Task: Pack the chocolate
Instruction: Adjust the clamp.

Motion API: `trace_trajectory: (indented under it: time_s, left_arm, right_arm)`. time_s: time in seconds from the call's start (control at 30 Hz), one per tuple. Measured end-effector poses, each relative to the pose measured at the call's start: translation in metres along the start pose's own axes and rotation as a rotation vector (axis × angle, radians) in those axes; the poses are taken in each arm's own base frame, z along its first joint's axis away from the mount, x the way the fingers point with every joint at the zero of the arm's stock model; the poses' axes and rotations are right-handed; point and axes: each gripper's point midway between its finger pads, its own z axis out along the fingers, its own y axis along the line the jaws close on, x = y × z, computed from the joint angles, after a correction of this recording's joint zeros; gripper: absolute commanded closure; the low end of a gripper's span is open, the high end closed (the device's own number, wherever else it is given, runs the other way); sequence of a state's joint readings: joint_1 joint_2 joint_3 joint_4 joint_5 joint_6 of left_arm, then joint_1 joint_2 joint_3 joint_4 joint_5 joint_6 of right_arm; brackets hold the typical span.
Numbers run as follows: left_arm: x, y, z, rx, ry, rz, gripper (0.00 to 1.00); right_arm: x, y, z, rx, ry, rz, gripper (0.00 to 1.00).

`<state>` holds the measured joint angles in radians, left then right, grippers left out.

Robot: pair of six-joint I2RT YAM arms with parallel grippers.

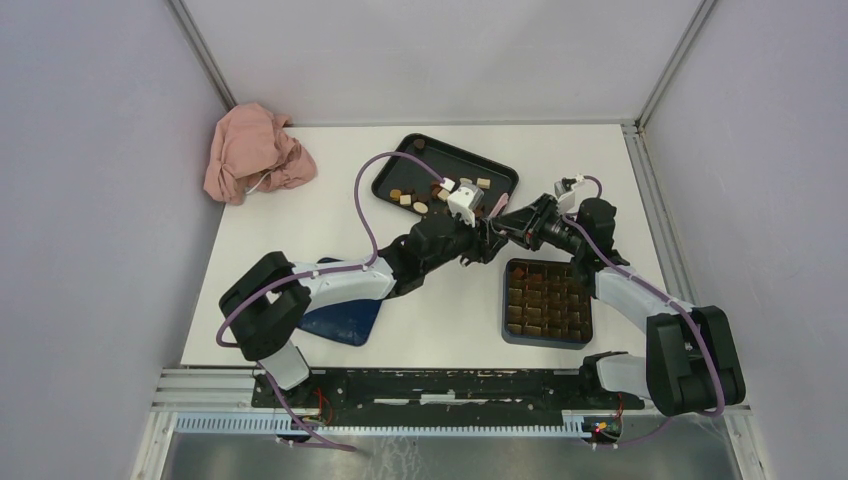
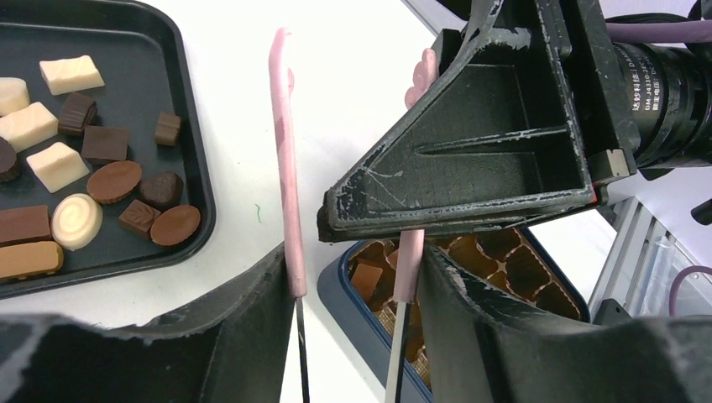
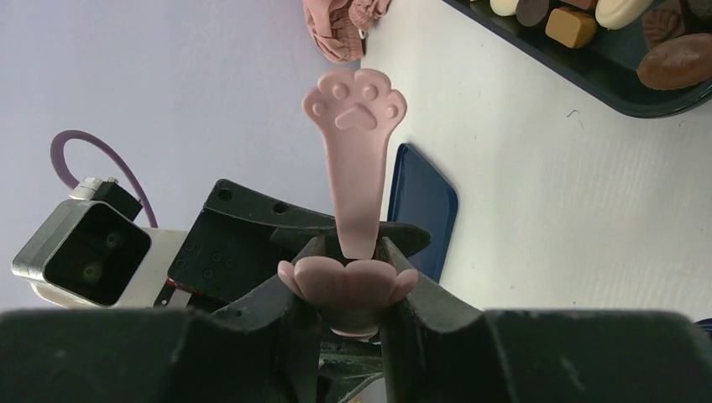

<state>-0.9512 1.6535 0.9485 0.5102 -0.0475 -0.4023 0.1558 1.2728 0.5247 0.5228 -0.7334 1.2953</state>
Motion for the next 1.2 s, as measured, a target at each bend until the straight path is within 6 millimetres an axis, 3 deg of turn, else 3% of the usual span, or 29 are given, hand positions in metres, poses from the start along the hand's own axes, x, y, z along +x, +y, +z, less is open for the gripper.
trace_trajectory:
  time_s: [0.1, 0.3, 0.57, 0.73, 0.93, 1.2]
  left_arm:
    - [0.000, 0.000, 0.000, -0.002, 0.000, -0.001, 0.49]
    - [0.002, 0.002, 0.000, -0.006, 0.007, -0.002, 0.51]
    - [-0.001, 0.007, 0.000, -0.003, 0.009, -0.023, 0.51]
    - [-0.002, 0.010, 0.000, 0.007, 0.014, -0.044, 0.52]
    - [0.004, 0.014, -0.003, 0.034, 0.041, -0.073, 0.52]
    - [0.008, 0.003, -0.005, 0.100, 0.071, -0.080, 0.52]
  right_arm:
    - [0.001, 0.000, 0.000, -0.001, 0.006, 0.002, 0.57]
    - [0.001, 0.002, 0.000, -0.010, 0.004, 0.000, 0.39]
    - [0.001, 0.002, 0.000, -0.012, 0.003, -0.031, 0.36]
    - [0.001, 0.002, -0.001, -0.017, 0.002, -0.077, 0.25]
    - [-0.006, 0.009, -0.001, -0.023, -0.002, -0.228, 0.26]
    - [-0.034, 0.025, 0.004, 0.039, -0.050, -0.480, 0.33]
